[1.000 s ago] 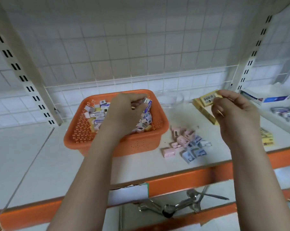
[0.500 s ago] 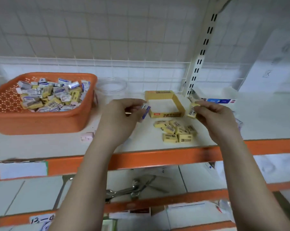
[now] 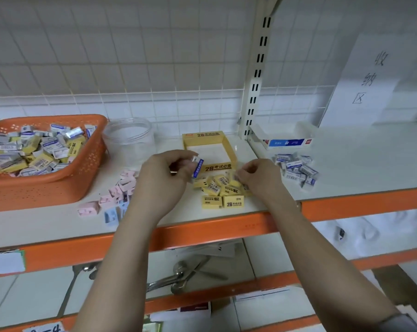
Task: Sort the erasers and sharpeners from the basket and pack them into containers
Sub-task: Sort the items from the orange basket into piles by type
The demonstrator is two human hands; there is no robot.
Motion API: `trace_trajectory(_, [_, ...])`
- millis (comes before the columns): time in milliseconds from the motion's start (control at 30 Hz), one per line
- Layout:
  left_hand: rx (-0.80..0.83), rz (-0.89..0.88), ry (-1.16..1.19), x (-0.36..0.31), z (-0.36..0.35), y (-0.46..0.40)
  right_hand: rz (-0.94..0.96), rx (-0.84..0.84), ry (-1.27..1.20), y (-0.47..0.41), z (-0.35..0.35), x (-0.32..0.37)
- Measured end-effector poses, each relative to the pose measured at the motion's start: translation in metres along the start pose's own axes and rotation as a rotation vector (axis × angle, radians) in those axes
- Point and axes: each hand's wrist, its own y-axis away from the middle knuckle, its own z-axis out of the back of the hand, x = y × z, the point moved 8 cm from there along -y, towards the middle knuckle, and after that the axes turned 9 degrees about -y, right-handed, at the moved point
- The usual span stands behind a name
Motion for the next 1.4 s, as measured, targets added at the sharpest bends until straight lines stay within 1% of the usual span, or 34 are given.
trace_trajectory(100, [0.039, -0.04, 0.006, -0.012, -0.018, -0.016, 0.095, -0.087, 0.028, 0.006, 0.03, 0.003])
trace_trajectory(167, [0.086, -0.077, -0.001, -0.024, -0.038, -0.029, 0.123, -0.167, 0.04, 0.015, 0.059, 0.0])
trace_trajectory(233, [0.156, -0.111, 0.008, -0.038, -0.066, -0.046, 0.118, -0.254, 0.05, 0.025, 0.091, -0.009])
trace_trajectory(367, [0.273, -0.276, -0.041, -0.077, -0.135, -0.075, 0.043, -0.379, 0.1, 0.042, 0.14, -0.037])
trace_trajectory(433, [0.323, -0.314, -0.043, -0.093, -0.168, -0.084, 0.006, -0.4, 0.163, 0.045, 0.151, -0.053])
trace_trajectory(533, [0.415, -0.336, -0.062, -0.109, -0.212, -0.09, 0.023, -0.424, 0.19, 0.05, 0.152, -0.069])
trace_trajectory(633, [0.464, -0.372, -0.121, -0.118, -0.241, -0.091, 0.095, -0.481, 0.148, 0.057, 0.15, -0.075])
trace_trajectory(733, [0.485, -0.4, -0.164, -0.121, -0.255, -0.091, 0.148, -0.519, 0.084, 0.061, 0.149, -0.077])
trace_trajectory(867, [0.442, -0.395, -0.198, -0.121, -0.259, -0.096, 0.165, -0.561, 0.017, 0.064, 0.15, -0.08])
trace_trajectory(1000, [0.367, -0.354, -0.184, -0.119, -0.247, -0.101, 0.17, -0.568, 0.017, 0.066, 0.149, -0.079])
trace_trajectory(1167, [0.33, -0.311, -0.12, -0.112, -0.209, -0.098, 0.162, -0.536, 0.083, 0.064, 0.147, -0.072])
trace_trajectory(1300, [0.344, -0.274, -0.098, -0.095, -0.171, -0.085, 0.178, -0.577, 0.084, 0.074, 0.138, -0.057])
trace_trajectory(1400, [0.33, -0.262, -0.068, -0.073, -0.132, -0.074, 0.167, -0.597, 0.037, 0.081, 0.12, -0.042])
